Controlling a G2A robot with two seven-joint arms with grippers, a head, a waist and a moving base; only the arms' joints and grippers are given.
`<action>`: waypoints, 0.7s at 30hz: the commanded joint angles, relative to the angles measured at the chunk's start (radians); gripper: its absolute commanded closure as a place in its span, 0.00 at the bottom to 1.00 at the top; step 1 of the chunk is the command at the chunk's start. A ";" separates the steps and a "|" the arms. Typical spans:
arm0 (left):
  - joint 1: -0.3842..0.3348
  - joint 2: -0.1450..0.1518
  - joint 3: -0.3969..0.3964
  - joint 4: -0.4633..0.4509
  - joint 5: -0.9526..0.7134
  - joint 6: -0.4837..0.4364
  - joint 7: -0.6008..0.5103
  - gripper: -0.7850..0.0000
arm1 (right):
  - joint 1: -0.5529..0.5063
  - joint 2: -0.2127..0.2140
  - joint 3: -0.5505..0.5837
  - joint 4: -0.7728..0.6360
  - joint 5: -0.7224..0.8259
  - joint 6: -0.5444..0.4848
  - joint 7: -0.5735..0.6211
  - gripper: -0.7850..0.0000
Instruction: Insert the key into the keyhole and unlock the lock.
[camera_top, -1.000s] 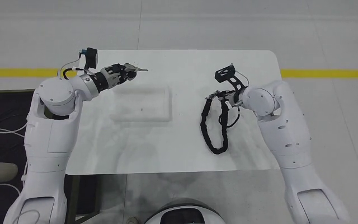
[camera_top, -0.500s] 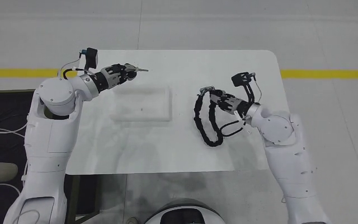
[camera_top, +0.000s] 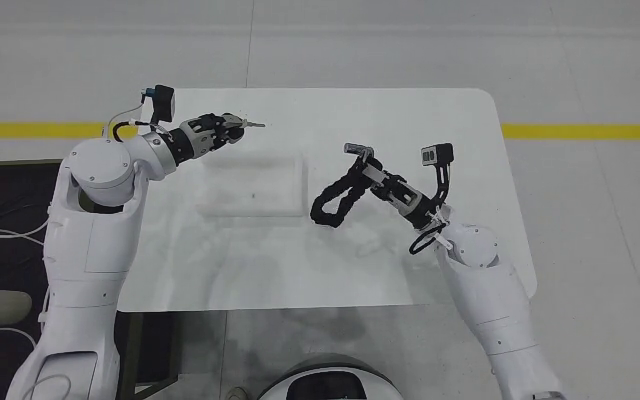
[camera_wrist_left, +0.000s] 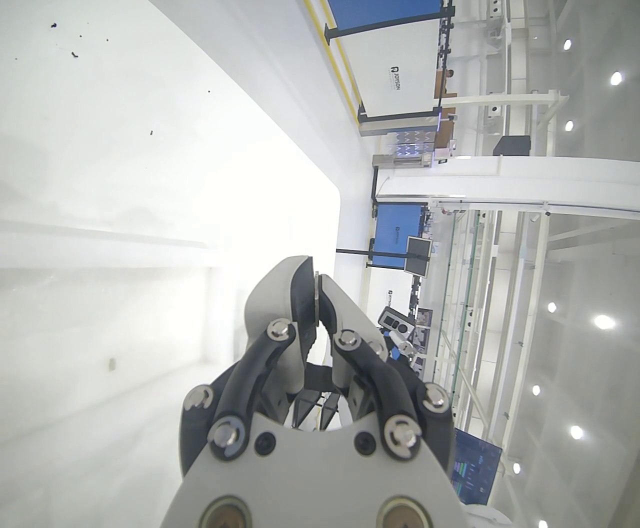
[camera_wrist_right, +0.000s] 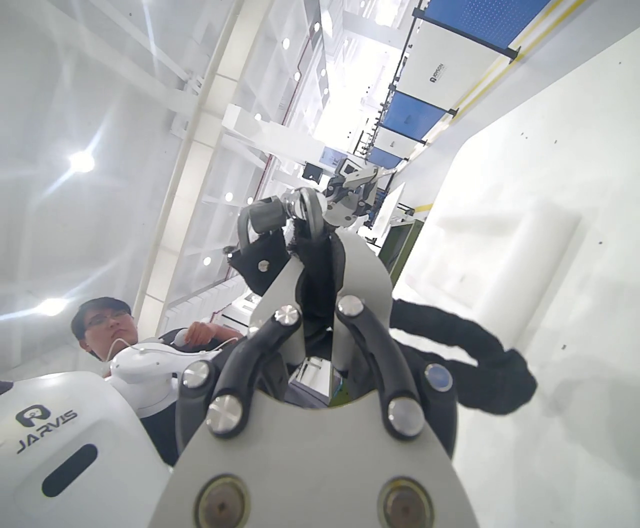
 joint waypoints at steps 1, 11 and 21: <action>0.000 0.000 0.000 0.000 0.000 0.000 0.000 1.00 | -0.001 0.000 0.001 -0.001 -0.005 0.000 -0.001 1.00; 0.165 -0.029 0.008 -0.111 -0.210 -0.220 0.189 1.00 | -0.077 0.003 -0.004 -0.075 -0.082 0.132 -0.058 1.00; 0.184 -0.052 0.120 -0.053 -0.194 -0.400 0.095 1.00 | -0.040 0.009 0.003 -0.044 -0.097 0.210 -0.004 1.00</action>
